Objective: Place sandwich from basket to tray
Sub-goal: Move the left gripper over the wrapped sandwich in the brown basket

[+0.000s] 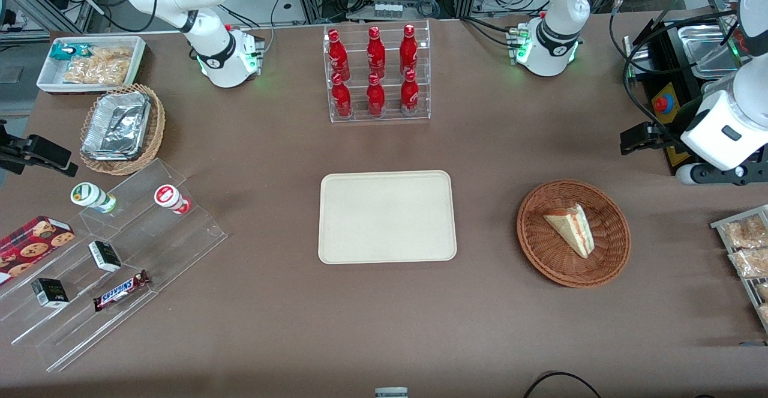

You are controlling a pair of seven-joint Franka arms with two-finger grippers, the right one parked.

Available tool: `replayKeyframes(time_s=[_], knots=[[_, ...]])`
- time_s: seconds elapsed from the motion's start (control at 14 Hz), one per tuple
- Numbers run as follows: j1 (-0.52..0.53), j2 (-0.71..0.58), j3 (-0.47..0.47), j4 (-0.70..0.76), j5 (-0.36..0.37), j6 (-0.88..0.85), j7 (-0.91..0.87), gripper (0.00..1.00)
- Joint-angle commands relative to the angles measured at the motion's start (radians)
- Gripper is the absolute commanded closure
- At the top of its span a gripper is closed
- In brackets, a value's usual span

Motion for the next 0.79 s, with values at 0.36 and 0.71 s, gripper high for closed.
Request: replayKeyframes(time_s=[0.36, 0.71], knots=[[-0.003, -0.006, 0.017, -0.183, 0.004, 0.107, -0.002, 0.00], [-0.004, -0.009, 0.028, -0.418, 0.004, 0.371, -0.004, 0.00]])
